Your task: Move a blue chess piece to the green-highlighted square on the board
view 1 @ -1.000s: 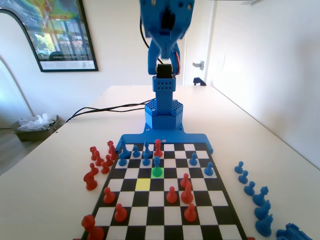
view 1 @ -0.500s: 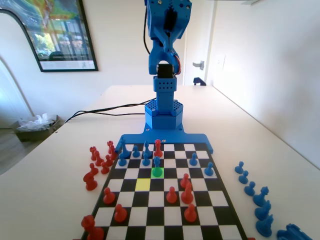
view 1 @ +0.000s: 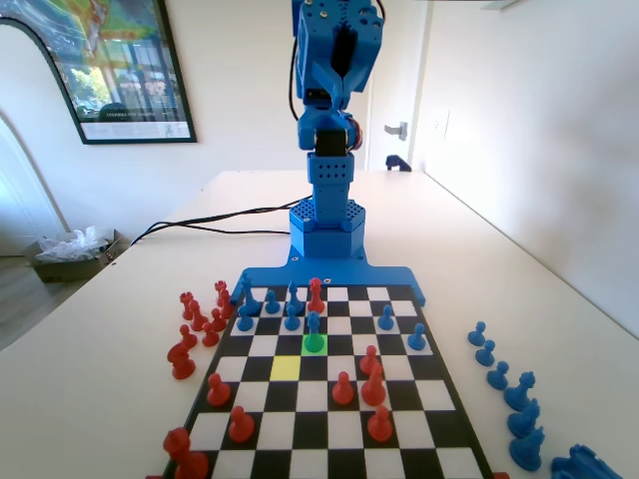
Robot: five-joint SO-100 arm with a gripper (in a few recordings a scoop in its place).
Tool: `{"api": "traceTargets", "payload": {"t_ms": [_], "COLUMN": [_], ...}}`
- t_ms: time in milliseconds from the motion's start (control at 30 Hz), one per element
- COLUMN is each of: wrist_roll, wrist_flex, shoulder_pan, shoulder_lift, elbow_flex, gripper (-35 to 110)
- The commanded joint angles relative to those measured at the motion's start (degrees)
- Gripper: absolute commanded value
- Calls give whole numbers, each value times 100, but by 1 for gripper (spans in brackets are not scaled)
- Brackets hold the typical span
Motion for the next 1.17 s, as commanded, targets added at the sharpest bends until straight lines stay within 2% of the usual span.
{"api": "traceTargets", "payload": {"t_ms": [0, 1133], "wrist_roll": [-53, 0], "wrist_flex": [-97, -88], "shoulder_pan": [123, 167], "shoulder_lift": [132, 141], "elbow_flex": [-35, -35], "gripper": [4, 5]}}
